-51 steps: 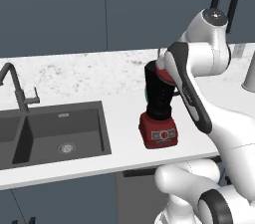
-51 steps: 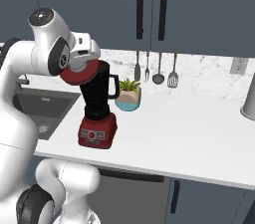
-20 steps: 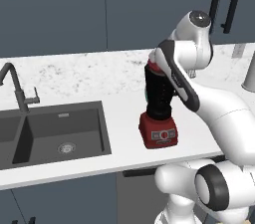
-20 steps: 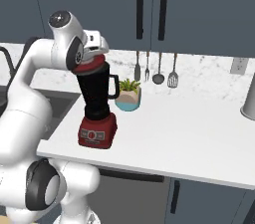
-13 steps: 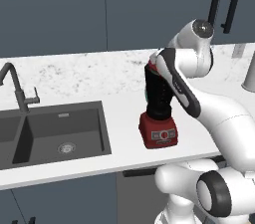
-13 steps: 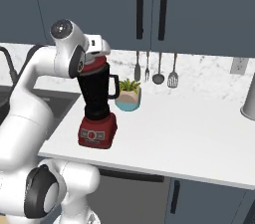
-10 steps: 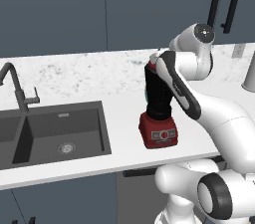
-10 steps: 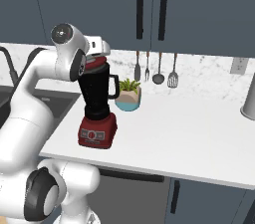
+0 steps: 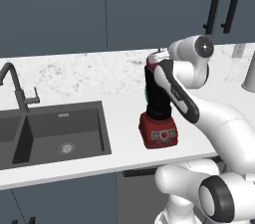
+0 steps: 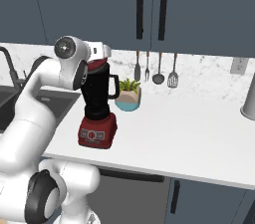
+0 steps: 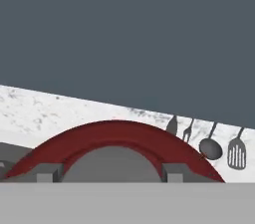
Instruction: Close the lid blender by securely placing the lid on top.
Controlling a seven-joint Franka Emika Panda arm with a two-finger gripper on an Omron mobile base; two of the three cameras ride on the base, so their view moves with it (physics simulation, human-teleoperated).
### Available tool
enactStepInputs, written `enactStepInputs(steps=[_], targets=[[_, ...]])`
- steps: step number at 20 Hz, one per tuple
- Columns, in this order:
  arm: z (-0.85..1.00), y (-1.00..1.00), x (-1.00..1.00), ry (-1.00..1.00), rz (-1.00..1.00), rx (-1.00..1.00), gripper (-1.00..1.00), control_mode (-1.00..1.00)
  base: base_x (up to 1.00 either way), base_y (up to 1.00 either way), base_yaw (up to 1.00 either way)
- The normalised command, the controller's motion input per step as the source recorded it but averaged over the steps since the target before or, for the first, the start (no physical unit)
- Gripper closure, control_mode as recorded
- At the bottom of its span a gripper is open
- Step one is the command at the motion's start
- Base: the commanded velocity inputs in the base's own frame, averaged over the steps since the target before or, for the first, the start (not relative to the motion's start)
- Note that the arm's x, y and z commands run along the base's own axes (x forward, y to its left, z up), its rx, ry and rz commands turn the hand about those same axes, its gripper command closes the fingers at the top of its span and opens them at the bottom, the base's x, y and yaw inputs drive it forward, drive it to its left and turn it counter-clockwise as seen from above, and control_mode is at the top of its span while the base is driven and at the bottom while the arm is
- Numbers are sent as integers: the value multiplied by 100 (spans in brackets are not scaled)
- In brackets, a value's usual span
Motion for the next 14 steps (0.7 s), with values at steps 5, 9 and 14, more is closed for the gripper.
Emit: enactStepInputs(steps=[5,9,14], targets=[[0,-7,0,-10,-1,7,100,-100,0,0,0],[0,-9,0,-3,0,8,100,-100,0,0,0],[0,-11,4,0,0,7,100,-100,0,0,0]])
